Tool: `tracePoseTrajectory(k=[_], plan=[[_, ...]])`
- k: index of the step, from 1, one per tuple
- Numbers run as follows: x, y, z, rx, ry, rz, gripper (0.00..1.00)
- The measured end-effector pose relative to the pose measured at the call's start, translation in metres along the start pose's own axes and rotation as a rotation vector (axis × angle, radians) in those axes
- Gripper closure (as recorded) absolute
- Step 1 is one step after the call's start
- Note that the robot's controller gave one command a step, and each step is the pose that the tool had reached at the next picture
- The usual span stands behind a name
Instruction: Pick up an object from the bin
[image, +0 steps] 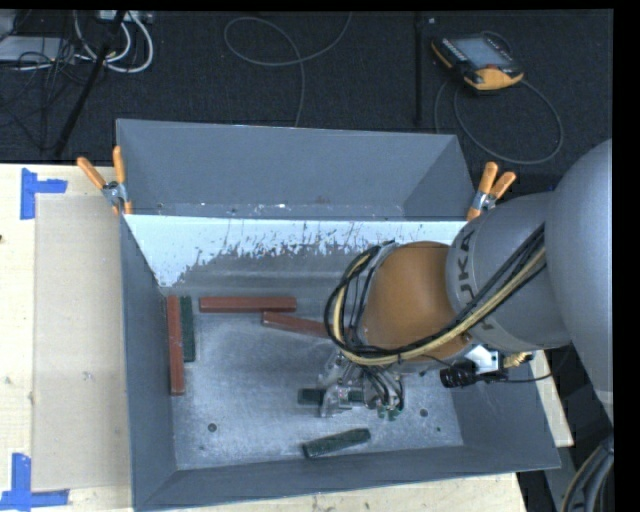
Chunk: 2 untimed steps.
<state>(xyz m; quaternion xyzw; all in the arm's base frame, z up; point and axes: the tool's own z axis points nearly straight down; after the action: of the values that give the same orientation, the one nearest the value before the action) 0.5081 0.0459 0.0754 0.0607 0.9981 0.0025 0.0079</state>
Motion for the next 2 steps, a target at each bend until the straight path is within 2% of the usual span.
tracePoseTrajectory(k=[2], plan=[[0.0027, -0.0009, -0.0121, 0.004, 0.014, 0.0, 1.0]])
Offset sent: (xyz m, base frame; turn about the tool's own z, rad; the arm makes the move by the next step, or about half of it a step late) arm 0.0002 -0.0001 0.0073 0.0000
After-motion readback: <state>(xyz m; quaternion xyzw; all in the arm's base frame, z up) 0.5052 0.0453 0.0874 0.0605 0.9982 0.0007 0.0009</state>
